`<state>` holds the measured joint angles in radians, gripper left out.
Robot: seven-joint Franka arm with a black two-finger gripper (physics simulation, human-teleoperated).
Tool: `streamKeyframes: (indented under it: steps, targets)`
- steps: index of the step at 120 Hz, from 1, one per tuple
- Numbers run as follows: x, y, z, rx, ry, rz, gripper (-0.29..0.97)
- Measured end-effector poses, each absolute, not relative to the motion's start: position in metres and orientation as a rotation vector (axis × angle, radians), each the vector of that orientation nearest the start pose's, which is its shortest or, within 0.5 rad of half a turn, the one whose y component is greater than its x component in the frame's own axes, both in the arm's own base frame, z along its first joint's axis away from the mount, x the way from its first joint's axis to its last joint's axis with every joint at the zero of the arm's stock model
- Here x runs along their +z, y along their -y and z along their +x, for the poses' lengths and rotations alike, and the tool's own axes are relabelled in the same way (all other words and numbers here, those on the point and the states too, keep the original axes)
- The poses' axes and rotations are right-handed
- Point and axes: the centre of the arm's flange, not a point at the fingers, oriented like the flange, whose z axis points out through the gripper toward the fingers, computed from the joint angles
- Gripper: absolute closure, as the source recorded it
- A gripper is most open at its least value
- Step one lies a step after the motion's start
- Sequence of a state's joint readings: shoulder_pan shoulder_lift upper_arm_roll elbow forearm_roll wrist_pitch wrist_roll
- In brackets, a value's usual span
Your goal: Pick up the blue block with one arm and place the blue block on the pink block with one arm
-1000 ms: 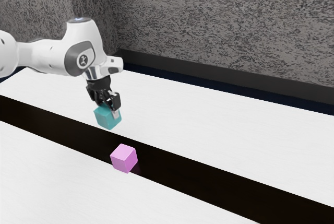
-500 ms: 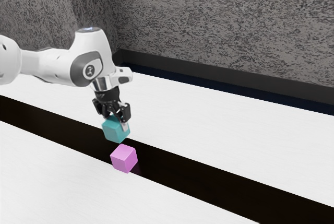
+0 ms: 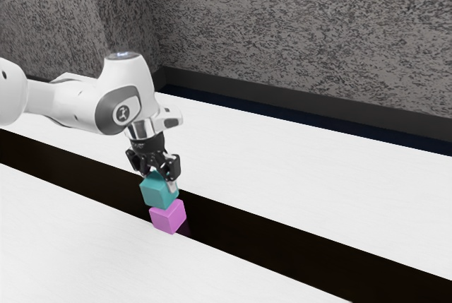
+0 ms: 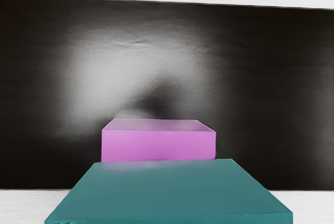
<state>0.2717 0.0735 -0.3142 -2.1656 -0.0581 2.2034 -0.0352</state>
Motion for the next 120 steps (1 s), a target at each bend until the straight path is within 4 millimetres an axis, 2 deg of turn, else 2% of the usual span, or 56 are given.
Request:
streamKeyframes:
  steps: [20, 50, 58, 71, 82, 120]
  targets:
    - [0.359, 0.023, 0.542, 0.051, 0.077, -3.207, 0.31]
    - [0.361, 0.024, 0.543, 0.041, 0.096, -3.209, 0.11]
    - [0.374, 0.026, 0.541, 0.008, 0.096, -3.203, 0.08]
    - [0.423, 0.028, 0.542, -0.078, 0.080, -3.178, 0.05]
    - [0.444, 0.031, 0.544, -0.101, 0.063, -3.163, 0.03]
    - [0.448, 0.030, 0.542, -0.053, 0.065, -3.152, 0.01]
